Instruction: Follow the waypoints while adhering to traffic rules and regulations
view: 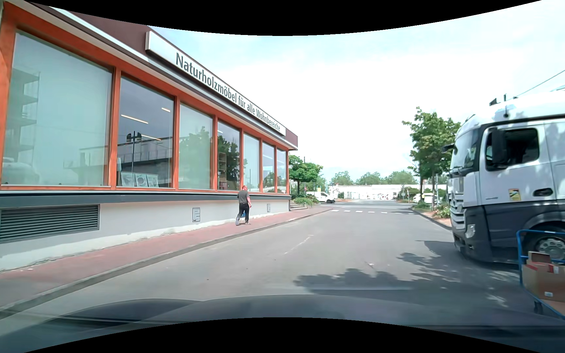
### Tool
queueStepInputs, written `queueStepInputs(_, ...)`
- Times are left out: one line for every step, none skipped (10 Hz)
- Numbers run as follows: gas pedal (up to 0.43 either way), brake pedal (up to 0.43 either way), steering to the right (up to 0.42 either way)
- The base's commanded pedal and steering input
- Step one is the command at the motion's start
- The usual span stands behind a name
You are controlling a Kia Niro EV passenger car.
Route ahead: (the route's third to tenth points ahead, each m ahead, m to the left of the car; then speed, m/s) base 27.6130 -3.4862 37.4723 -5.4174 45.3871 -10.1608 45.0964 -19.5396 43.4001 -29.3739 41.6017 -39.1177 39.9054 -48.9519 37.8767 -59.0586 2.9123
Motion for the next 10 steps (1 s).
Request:
queueStepInputs(0.098,0.000,-0.045)
queueStepInputs(0.110,0.000,-0.020)
queueStepInputs(0.110,0.000,0.004)
queueStepInputs(0.110,0.000,0.040)
queueStepInputs(0.118,0.000,0.076)
queueStepInputs(0.118,0.000,0.107)
queueStepInputs(0.118,0.000,0.136)
queueStepInputs(0.130,0.000,0.162)
queueStepInputs(0.138,0.000,0.179)
queueStepInputs(0.138,0.000,0.195)
